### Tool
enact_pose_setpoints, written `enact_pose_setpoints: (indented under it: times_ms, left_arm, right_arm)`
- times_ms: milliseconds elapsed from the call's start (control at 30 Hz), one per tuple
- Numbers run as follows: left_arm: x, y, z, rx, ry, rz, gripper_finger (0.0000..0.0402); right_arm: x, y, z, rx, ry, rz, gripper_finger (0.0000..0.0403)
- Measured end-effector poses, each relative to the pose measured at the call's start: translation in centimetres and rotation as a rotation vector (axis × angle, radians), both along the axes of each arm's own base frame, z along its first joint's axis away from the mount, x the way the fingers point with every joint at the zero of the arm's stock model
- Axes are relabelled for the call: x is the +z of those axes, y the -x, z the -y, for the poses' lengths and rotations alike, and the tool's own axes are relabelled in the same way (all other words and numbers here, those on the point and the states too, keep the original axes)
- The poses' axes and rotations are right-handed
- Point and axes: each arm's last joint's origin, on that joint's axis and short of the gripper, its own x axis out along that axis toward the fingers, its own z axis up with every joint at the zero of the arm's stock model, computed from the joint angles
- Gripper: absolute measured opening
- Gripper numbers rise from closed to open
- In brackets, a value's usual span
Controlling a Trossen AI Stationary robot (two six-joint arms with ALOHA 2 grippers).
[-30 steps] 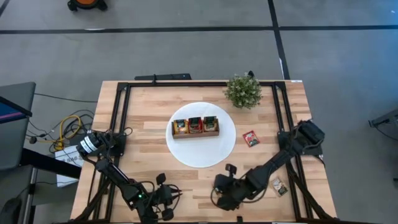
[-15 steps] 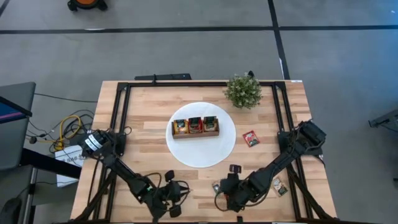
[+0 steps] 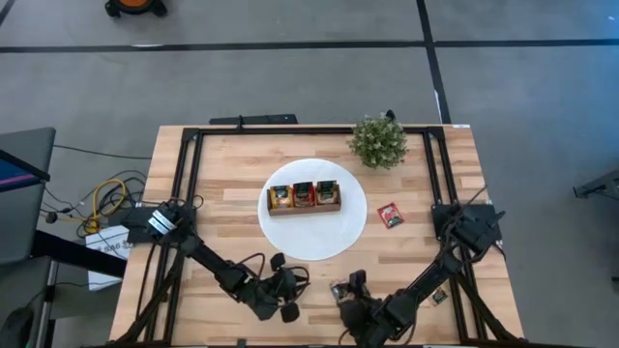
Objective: Pick & Place Tea
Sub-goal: Put the brown tea bag into the right section of the wooden organizer
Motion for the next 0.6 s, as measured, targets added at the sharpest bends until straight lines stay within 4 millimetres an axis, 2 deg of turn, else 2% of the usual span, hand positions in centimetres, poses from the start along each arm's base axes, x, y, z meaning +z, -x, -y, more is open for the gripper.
enact_pose_setpoints:
  times_ms: [167,400,600]
  left_arm:
    - [0.1,0.0,0.1,-0.024,-0.044,0.000,0.0046]
    - [0.4,-0.2,0.2,-0.078,-0.152,0.004,0.0046]
    - [0.5,-0.1,0.5,-0.148,-0.304,-0.011,0.0067]
  right_arm:
    - [-0.4,-0.8,0.0,-0.023,0.052,-0.007,0.0174]
    - [0.6,-1.1,0.6,-0.086,0.044,-0.010,0.0018]
    - [2.7,-1.4,0.3,-0.114,-0.062,0.076,0.0010]
